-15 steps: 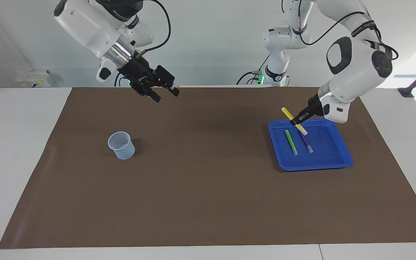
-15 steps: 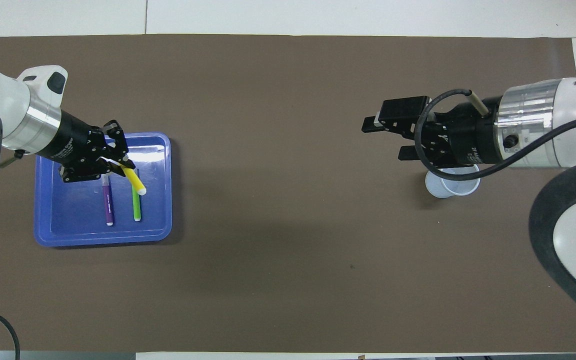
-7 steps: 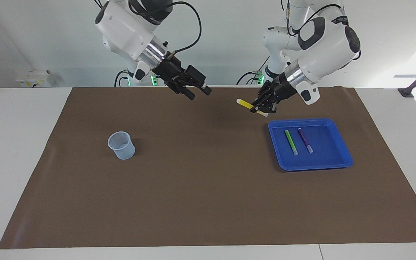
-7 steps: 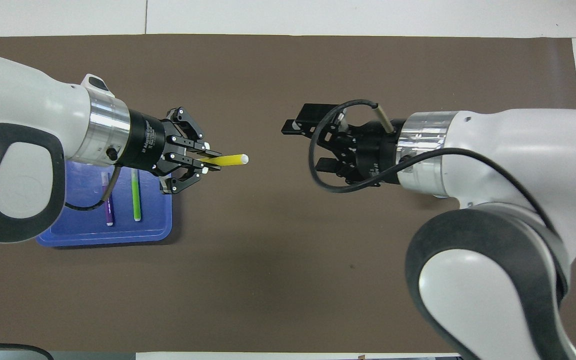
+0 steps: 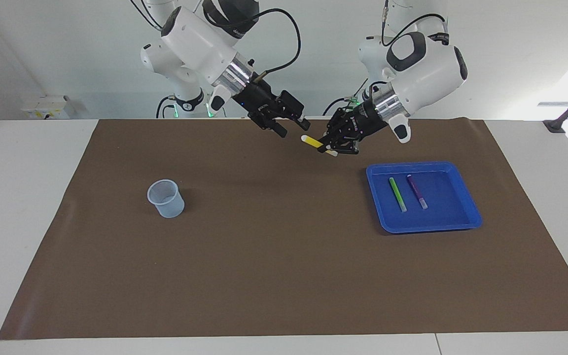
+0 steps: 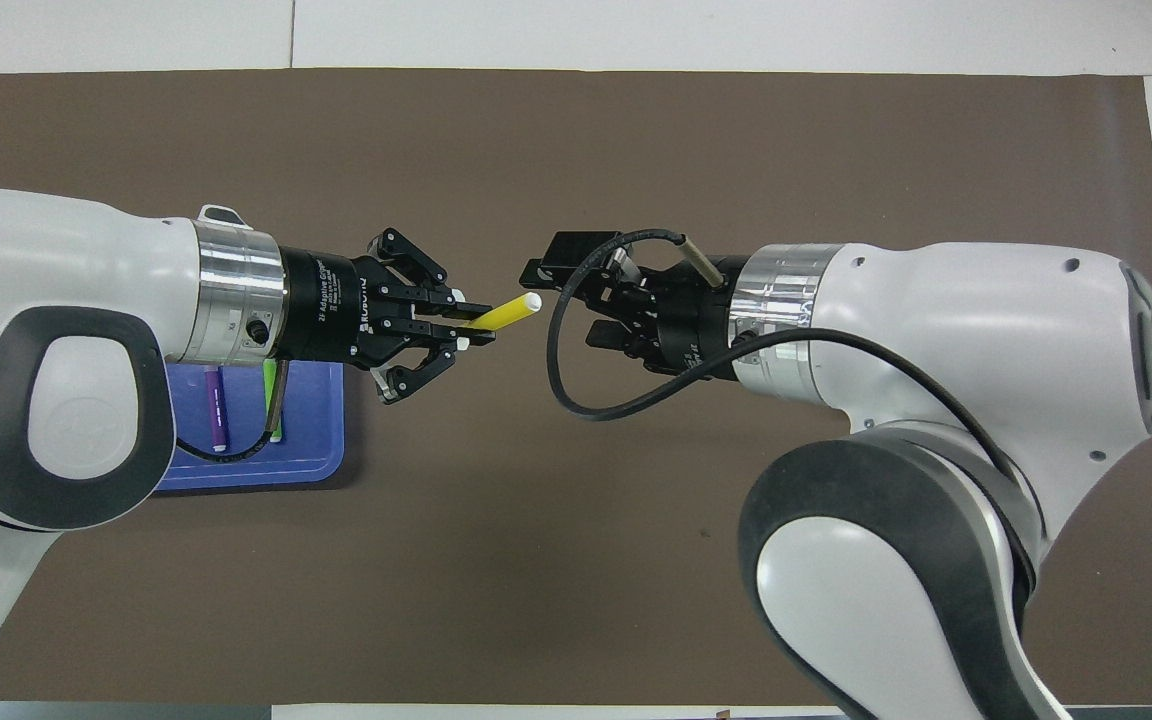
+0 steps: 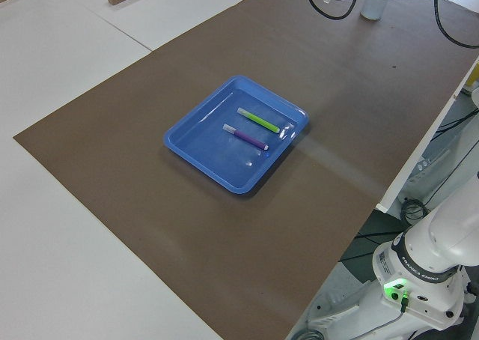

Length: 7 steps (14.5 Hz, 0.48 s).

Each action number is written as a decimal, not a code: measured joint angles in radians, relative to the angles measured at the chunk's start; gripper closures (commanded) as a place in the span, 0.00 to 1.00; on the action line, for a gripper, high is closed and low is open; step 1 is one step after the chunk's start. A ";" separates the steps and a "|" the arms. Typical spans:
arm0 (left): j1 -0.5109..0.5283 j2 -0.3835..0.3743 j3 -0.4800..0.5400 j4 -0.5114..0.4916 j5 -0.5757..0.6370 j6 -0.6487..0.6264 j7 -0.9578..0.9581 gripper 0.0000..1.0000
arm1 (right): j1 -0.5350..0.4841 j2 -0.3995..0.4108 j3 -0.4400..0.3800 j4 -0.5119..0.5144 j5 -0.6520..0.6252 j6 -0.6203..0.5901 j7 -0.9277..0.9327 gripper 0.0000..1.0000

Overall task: Transfer and insert pens with both arms
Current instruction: 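Carry the yellow pen toward center while the right gripper approaches it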

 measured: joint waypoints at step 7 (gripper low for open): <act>-0.013 -0.020 -0.004 -0.035 -0.027 0.021 0.013 1.00 | 0.003 0.024 0.020 0.002 0.000 0.048 -0.013 0.18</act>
